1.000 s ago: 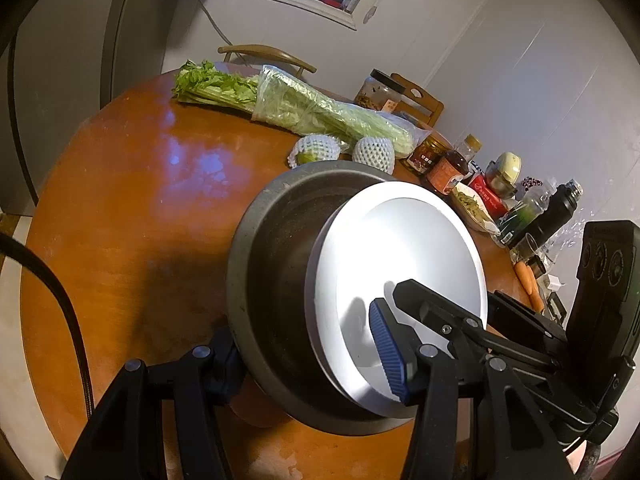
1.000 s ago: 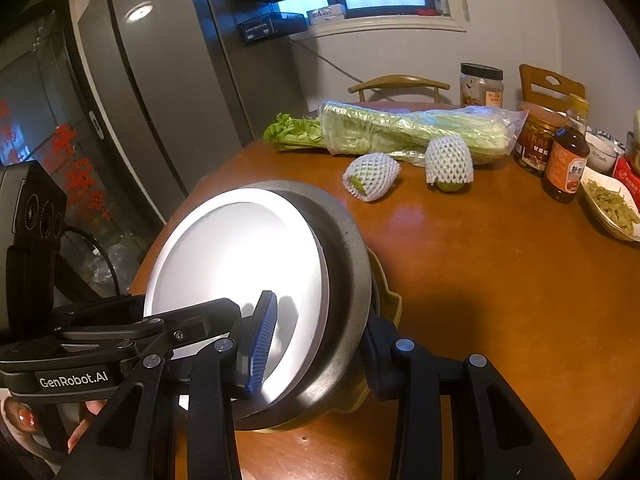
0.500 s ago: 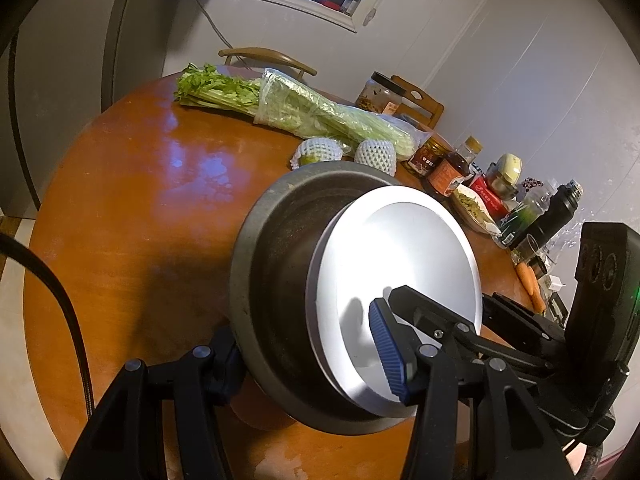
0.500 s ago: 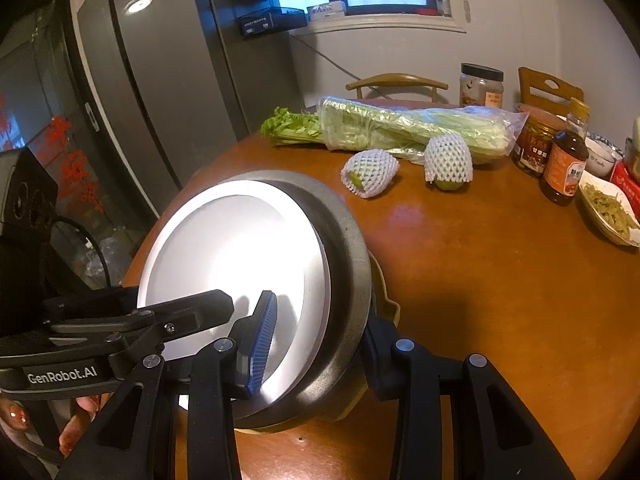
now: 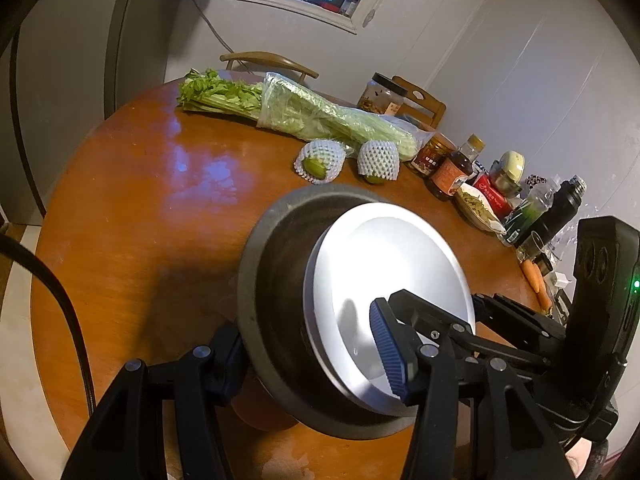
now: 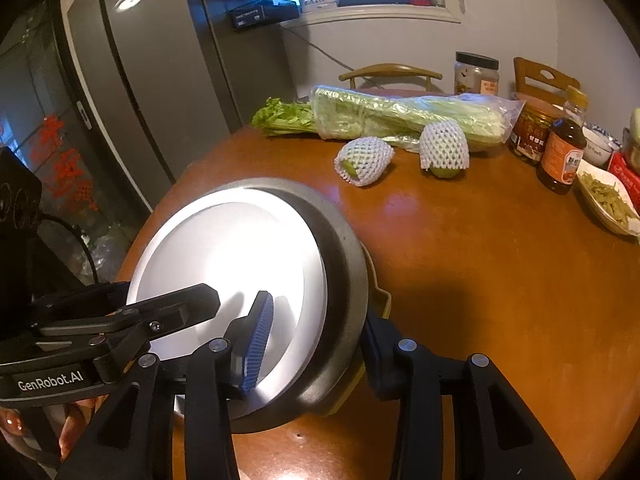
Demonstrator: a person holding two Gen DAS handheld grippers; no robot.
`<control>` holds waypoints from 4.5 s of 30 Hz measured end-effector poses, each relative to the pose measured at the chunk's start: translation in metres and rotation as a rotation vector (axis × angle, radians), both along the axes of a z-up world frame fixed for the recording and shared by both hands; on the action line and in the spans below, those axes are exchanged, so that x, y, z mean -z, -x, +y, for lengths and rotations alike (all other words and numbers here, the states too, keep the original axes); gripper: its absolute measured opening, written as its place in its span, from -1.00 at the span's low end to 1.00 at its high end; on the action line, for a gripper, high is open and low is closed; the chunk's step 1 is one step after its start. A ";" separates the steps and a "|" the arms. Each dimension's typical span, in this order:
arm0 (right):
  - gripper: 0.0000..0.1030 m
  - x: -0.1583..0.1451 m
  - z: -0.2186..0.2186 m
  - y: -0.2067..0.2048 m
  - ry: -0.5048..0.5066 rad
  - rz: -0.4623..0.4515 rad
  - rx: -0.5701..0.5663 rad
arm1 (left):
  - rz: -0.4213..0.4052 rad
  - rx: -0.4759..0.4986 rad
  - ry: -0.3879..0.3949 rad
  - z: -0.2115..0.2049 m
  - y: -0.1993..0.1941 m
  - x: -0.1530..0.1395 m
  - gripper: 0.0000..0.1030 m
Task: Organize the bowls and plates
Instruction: 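Carry the steel bowl with the left gripper over the grey tray stack, then lower the steel bowl onto the grey tray with the left gripper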
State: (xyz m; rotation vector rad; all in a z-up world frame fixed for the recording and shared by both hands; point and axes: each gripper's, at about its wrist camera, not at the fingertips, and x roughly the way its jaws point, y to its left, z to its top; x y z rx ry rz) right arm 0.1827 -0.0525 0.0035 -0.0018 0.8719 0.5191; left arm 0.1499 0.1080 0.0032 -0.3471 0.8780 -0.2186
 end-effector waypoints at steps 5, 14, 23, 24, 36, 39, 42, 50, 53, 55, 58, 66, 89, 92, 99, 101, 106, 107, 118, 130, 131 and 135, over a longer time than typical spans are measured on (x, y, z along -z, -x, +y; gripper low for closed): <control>-0.10 0.000 -0.001 0.001 -0.002 -0.003 -0.001 | -0.016 -0.028 -0.041 0.002 0.001 -0.002 0.09; 0.00 -0.003 -0.001 0.004 -0.001 -0.025 0.006 | -0.047 -0.050 -0.081 0.003 0.007 -0.009 0.09; 0.13 -0.018 -0.003 0.013 0.028 -0.111 0.007 | -0.071 -0.067 -0.124 -0.001 0.015 -0.016 0.13; 0.18 -0.019 -0.003 0.014 0.028 -0.116 0.008 | -0.073 -0.071 -0.125 -0.001 0.016 -0.017 0.13; 0.34 -0.020 -0.022 0.017 0.002 -0.118 0.053 | -0.040 -0.139 -0.090 0.014 0.025 -0.012 0.23; 0.34 -0.015 -0.027 0.013 -0.042 -0.072 0.051 | -0.030 -0.135 -0.083 0.012 0.024 -0.009 0.25; 0.34 -0.010 -0.026 0.011 -0.059 -0.040 0.042 | -0.020 -0.123 -0.081 0.008 0.021 -0.007 0.26; 0.35 -0.002 -0.022 0.008 -0.079 0.003 0.026 | 0.036 -0.091 -0.082 -0.001 0.000 0.007 0.27; 0.36 0.001 -0.021 0.007 -0.079 0.014 0.022 | 0.068 -0.070 -0.096 -0.007 -0.008 0.013 0.27; 0.37 0.003 -0.020 0.007 -0.077 0.023 0.009 | 0.069 -0.060 -0.120 -0.011 -0.010 0.014 0.26; 0.37 0.006 -0.019 0.005 -0.074 0.035 -0.004 | 0.067 -0.063 -0.123 -0.012 -0.010 0.014 0.26; 0.37 0.015 -0.019 -0.002 -0.116 0.079 -0.015 | 0.063 -0.065 -0.123 -0.010 -0.010 0.013 0.24; 0.33 0.016 -0.030 -0.003 -0.136 0.072 -0.021 | 0.082 -0.042 -0.103 -0.021 -0.019 0.018 0.20; 0.33 0.016 -0.035 -0.003 -0.138 0.073 -0.015 | 0.085 -0.036 -0.105 -0.026 -0.021 0.018 0.20; 0.32 0.016 -0.046 -0.004 -0.145 0.074 -0.002 | 0.090 -0.025 -0.109 -0.036 -0.024 0.018 0.20; 0.32 0.017 -0.050 -0.003 -0.147 0.075 0.003 | 0.092 -0.020 -0.111 -0.039 -0.025 0.018 0.20; 0.32 0.017 -0.059 -0.003 -0.150 0.075 0.014 | 0.093 -0.012 -0.113 -0.048 -0.028 0.018 0.20; 0.32 0.017 -0.061 -0.004 -0.151 0.075 0.016 | 0.095 -0.009 -0.113 -0.050 -0.029 0.018 0.20; 0.32 0.017 -0.082 -0.005 -0.165 0.081 0.044 | 0.097 0.018 -0.133 -0.070 -0.037 0.017 0.20; 0.29 0.017 -0.107 -0.006 -0.174 0.080 0.072 | 0.090 0.049 -0.170 -0.097 -0.043 0.015 0.20; 0.27 0.017 -0.110 -0.006 -0.176 0.079 0.074 | 0.085 0.049 -0.182 -0.100 -0.043 0.014 0.20; 0.24 0.016 -0.117 -0.003 -0.174 0.074 0.083 | 0.087 0.055 -0.185 -0.108 -0.045 0.014 0.20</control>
